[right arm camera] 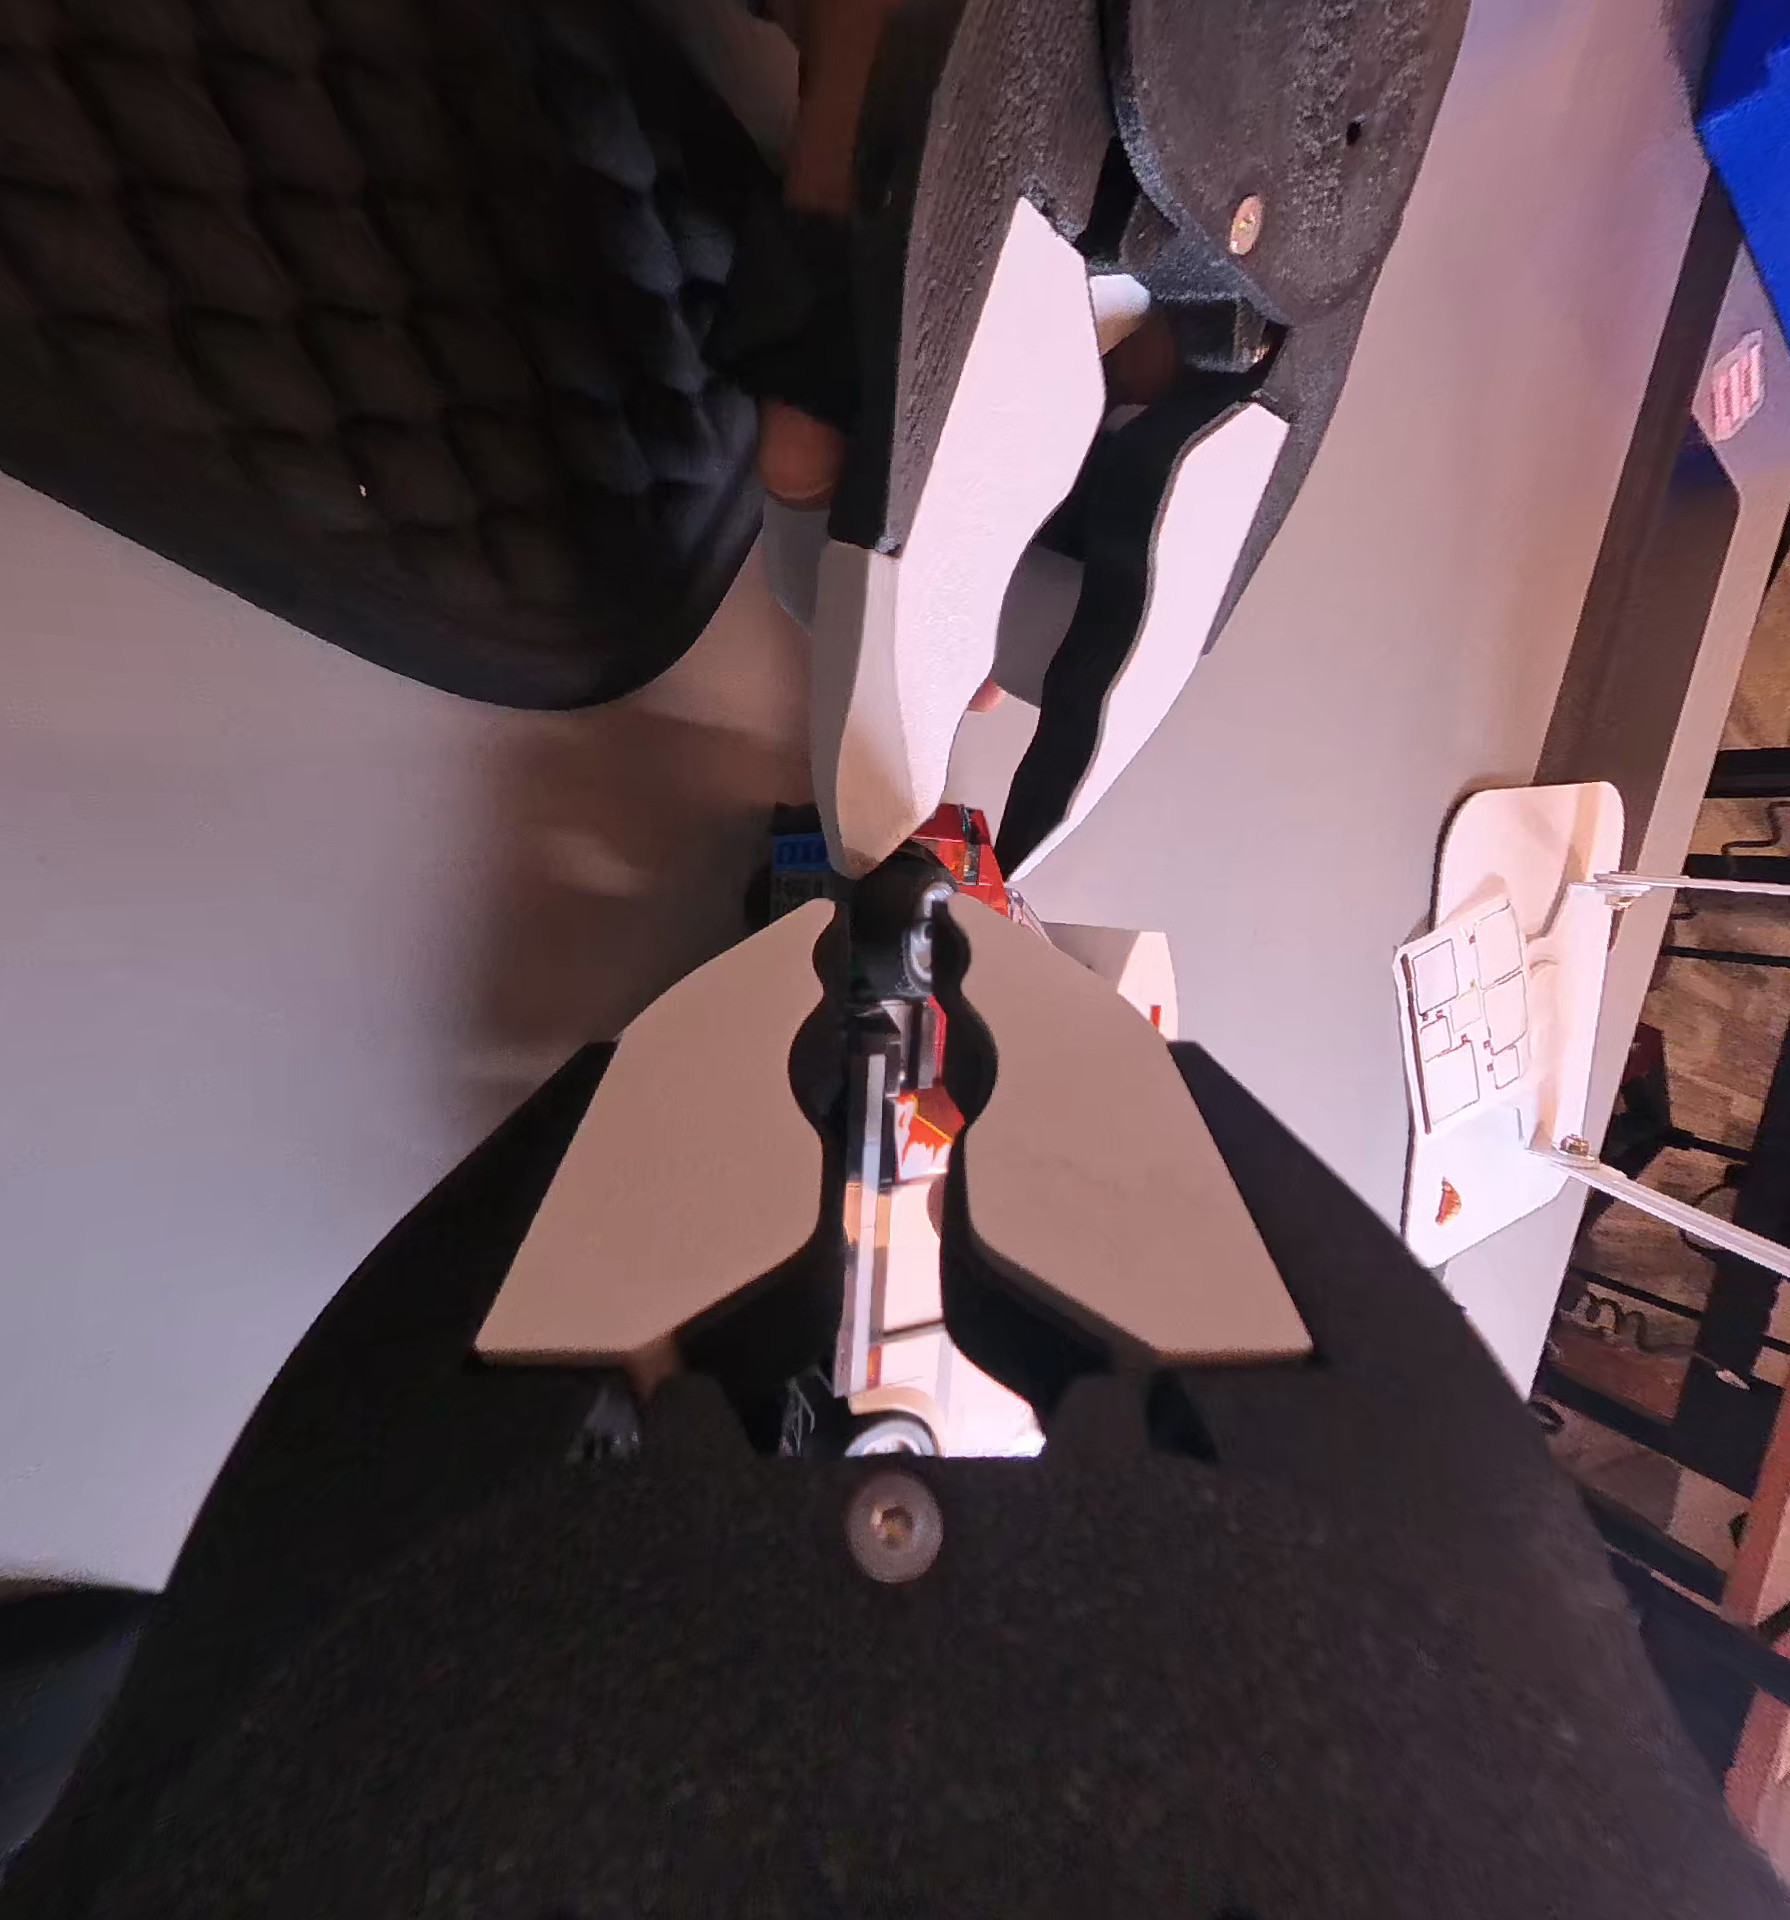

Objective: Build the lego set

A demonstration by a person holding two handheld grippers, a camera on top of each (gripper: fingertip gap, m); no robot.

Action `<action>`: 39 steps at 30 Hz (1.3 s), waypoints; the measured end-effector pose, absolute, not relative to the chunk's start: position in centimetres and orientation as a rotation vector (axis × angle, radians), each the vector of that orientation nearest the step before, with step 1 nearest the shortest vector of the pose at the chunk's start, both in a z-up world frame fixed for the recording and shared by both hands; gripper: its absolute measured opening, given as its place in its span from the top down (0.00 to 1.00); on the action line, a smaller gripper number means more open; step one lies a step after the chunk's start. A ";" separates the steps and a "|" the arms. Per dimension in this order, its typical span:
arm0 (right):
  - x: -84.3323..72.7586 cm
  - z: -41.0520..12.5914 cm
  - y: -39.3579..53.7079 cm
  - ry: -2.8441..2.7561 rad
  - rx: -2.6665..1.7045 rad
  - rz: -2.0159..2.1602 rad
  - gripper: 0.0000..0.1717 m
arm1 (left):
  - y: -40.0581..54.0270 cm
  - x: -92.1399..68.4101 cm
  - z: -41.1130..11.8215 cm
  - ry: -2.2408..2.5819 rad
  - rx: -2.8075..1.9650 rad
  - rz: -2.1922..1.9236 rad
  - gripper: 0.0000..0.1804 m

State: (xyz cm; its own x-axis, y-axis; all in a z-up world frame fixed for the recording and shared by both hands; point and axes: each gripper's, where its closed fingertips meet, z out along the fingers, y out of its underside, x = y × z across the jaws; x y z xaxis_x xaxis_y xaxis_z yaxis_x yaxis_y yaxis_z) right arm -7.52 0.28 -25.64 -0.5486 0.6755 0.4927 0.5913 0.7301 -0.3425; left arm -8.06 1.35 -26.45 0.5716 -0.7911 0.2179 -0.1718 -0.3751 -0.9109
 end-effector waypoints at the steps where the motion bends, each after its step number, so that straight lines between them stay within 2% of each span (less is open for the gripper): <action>1: -7.5 -25.8 0.3 -2.316 -0.943 0.171 0.92 | 1.3 -8.0 -26.5 0.786 -1.863 -0.830 0.79; 7: -8.0 -25.9 0.2 -2.246 -0.785 0.091 0.92 | 1.1 -7.8 -26.3 0.787 -1.849 -0.882 0.75; 11: -8.1 -25.9 0.5 -2.184 -0.632 -0.021 0.93 | 1.3 -8.0 -26.3 0.757 -1.857 -0.901 0.77; 15: -7.8 -25.9 0.3 -2.211 -0.734 0.063 0.88 | 1.3 -8.0 -26.4 0.763 -1.860 -0.883 0.79; 18: -7.3 -25.6 0.1 -2.252 -0.860 0.159 0.88 | 1.3 -8.1 -26.4 0.762 -1.863 -0.875 0.79; 31: -7.0 -25.6 0.2 -2.273 -0.984 0.228 0.93 | 1.2 -8.0 -26.4 0.768 -1.865 -0.874 0.79; 39: -7.3 -25.6 0.1 -2.284 -0.973 0.192 0.94 | 1.0 -7.9 -26.7 0.799 -1.872 -0.883 0.74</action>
State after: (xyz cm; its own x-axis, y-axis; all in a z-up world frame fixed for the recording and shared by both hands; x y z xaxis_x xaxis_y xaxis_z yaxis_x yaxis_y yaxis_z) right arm -7.34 0.08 -25.63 -0.5211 0.6900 0.5024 0.5965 0.7154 -0.3639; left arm -7.88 0.96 -26.74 0.5382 -0.8045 0.2513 -0.1695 -0.3954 -0.9028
